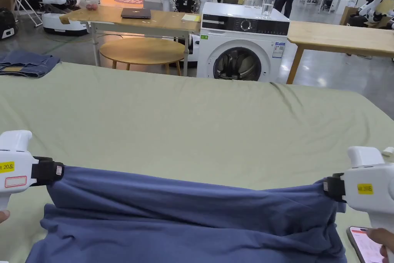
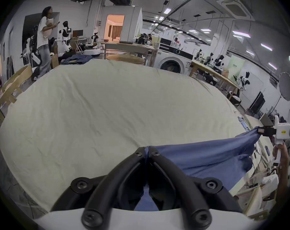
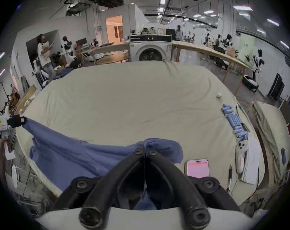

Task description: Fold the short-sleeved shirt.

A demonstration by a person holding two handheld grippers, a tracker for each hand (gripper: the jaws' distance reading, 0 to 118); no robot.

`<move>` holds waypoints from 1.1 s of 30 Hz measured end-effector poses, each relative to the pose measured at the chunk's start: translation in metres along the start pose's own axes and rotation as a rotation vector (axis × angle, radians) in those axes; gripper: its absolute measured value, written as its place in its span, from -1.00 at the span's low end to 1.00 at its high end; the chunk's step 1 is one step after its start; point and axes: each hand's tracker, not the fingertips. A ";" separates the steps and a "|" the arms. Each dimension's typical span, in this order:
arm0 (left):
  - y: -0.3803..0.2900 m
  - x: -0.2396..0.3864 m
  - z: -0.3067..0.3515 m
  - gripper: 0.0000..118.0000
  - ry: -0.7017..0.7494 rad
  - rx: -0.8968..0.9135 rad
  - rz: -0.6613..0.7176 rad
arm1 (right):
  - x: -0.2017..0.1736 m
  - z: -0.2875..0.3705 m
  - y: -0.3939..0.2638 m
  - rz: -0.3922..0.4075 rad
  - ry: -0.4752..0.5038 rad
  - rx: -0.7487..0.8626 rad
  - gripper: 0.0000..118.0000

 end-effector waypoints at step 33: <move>-0.099 0.036 0.015 -0.24 0.069 -0.159 -0.074 | 0.042 -0.028 -0.116 0.060 -0.162 -0.115 0.00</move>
